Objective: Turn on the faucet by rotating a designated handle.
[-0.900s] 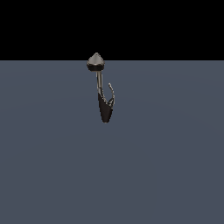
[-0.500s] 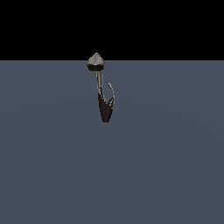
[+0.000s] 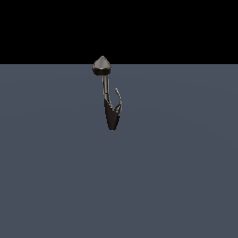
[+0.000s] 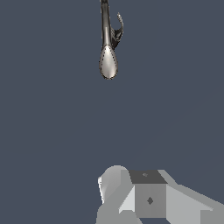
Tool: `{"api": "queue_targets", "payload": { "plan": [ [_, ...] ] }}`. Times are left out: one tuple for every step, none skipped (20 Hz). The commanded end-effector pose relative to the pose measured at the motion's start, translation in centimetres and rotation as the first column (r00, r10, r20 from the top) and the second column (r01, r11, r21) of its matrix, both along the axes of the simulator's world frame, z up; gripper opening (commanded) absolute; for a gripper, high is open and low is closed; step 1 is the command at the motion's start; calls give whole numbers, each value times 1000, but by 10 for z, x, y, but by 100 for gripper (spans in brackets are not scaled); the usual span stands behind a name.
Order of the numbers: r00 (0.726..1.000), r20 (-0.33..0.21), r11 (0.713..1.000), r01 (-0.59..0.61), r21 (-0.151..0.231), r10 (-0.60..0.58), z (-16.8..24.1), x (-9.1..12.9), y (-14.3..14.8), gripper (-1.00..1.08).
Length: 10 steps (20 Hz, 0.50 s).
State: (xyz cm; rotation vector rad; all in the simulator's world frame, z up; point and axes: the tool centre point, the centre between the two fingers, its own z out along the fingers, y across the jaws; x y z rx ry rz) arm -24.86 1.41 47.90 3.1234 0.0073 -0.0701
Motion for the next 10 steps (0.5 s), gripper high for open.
{"api": "queue_targets", "payload": {
  "plan": [
    [1000,-4,1000,12,8,-12,0,4,1,-100],
    [1000,-6,1000,19,13,-19,-1,7,2,-100],
    [1000,-8,999,28,18,-28,-1,10,3,-100],
    [999,-11,999,37,24,-37,-1,13,3,-100],
    [999,-14,998,48,31,-47,-2,17,4,-100],
    [998,-18,998,59,38,-59,-2,21,5,-100],
    [997,-22,996,72,46,-71,-3,25,6,-100],
    [996,-26,995,86,54,-84,-4,30,7,-100],
    [995,-31,993,101,63,-99,-5,35,9,-100],
    [993,-37,991,117,72,-114,-6,40,10,-100]
  ]
}}
